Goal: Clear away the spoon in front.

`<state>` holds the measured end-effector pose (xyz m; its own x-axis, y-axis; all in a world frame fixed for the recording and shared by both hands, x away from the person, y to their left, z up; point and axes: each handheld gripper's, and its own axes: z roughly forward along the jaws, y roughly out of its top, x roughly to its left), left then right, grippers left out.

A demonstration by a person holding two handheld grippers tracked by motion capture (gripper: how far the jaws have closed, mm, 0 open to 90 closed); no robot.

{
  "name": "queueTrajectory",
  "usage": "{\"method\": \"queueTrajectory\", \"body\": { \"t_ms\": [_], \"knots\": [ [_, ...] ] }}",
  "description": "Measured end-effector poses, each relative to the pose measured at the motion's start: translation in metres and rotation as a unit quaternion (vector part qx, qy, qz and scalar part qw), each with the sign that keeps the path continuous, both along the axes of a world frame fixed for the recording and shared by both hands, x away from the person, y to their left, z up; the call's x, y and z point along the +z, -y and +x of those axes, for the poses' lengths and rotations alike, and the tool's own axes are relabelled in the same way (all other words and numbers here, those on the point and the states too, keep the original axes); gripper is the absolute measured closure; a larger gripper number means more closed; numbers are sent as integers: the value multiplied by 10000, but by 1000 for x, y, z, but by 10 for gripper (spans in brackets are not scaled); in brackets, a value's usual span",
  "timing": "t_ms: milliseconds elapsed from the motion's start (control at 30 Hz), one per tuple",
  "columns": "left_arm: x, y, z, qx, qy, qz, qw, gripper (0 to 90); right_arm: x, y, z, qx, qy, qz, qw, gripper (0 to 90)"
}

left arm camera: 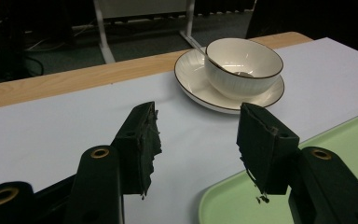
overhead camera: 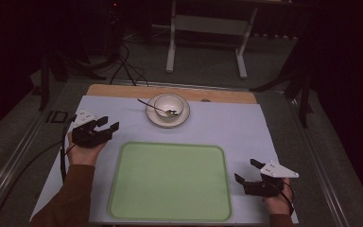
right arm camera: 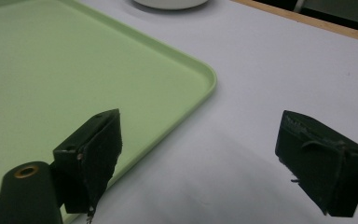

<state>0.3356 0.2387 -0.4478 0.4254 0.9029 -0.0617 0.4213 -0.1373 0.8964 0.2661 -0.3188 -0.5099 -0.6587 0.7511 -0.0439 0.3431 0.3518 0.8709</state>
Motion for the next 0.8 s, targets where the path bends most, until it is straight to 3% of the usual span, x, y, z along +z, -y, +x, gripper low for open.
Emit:
{"method": "queueTrajectory", "body": {
  "t_ms": [333, 800],
  "knots": [
    [-4, 13, 17, -105, -87, 53, 9999, 434, 0, 0, 0, 4, -3, 2, 10000, 143],
    [-1, 15, 41, -125, -87, -92, 9998, 434, 0, 1, 0, 0, 3, 6, 10000, 143]
  ]
}}
